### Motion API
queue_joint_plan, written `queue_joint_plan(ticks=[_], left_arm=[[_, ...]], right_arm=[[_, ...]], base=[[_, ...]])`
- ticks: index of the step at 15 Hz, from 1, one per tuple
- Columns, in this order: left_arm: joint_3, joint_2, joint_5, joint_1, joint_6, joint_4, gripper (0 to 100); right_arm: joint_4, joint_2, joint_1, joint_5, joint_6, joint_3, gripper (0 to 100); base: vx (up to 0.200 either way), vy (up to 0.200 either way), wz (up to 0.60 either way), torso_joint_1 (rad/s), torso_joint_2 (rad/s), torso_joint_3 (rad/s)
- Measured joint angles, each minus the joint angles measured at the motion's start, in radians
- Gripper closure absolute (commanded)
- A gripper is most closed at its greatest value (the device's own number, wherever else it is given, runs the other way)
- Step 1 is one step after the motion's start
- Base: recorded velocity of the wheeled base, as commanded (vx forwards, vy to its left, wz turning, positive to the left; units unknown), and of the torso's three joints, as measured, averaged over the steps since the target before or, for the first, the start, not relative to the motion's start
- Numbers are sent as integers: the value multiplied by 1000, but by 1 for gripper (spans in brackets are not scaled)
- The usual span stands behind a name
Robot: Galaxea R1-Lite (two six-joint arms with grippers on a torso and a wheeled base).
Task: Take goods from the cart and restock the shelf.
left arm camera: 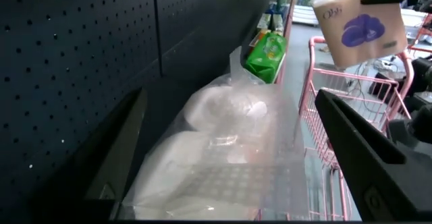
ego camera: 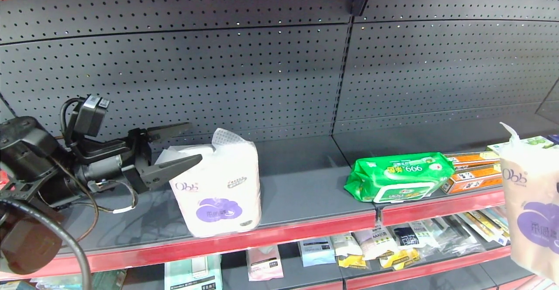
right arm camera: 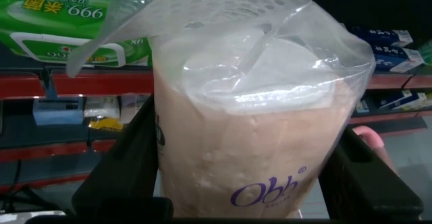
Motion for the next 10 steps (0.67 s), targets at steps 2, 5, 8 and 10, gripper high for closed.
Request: queue_joint_plan(ticks=[2, 5, 8, 10], left_arm=[[1, -13, 2, 0, -5, 0, 0], [-18, -27, 117, 0, -5, 0, 0], [-32, -49, 331, 1, 1, 1, 0], [-29, -75, 351, 10, 11, 0, 0]], right_arm=[[0, 8, -2, 0, 1, 5, 100], [0, 19, -3, 1, 3, 7, 100], [-7, 40, -3, 6, 7, 8, 100], [-9, 54, -3, 10, 8, 8, 100]], base=[[0, 0, 0, 0, 0, 0], [0, 0, 0, 0, 0, 0], [0, 0, 0, 0, 0, 0], [0, 0, 0, 0, 0, 0]])
